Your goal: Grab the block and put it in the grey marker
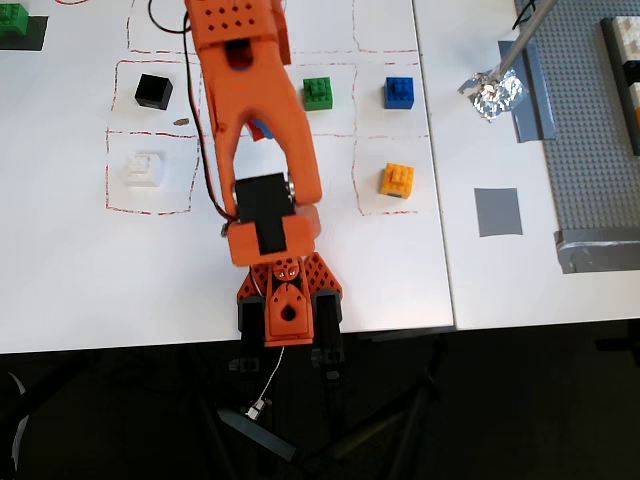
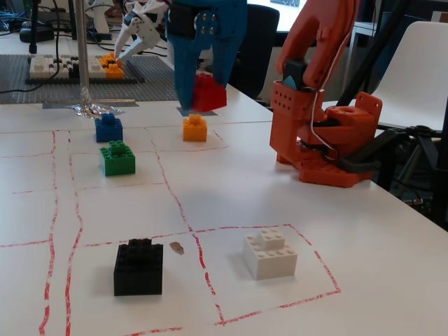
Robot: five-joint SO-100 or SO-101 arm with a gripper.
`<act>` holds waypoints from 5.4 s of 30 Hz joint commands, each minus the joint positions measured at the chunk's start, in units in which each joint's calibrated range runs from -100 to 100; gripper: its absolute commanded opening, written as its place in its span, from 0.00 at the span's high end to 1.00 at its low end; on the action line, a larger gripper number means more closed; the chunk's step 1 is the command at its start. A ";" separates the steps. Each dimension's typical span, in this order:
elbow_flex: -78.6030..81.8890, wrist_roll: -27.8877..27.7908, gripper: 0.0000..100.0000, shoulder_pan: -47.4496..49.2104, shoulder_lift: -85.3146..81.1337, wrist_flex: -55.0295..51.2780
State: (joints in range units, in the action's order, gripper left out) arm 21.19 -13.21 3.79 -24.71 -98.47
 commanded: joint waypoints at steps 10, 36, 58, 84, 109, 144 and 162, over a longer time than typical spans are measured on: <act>-0.97 -19.49 1.00 -45.83 -5.23 2.31; -39.96 -34.48 1.00 -91.08 43.19 25.08; -33.70 -32.87 0.97 -93.38 49.14 26.72; -33.16 -33.26 0.73 -92.14 29.06 10.96; 2.11 -4.40 1.00 -35.95 -3.25 15.53; 72.46 15.87 1.00 -1.27 -60.64 52.19; 78.54 14.31 1.00 -3.30 -74.77 47.21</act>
State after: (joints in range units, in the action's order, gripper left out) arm 98.92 2.27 2.39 -97.77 -49.44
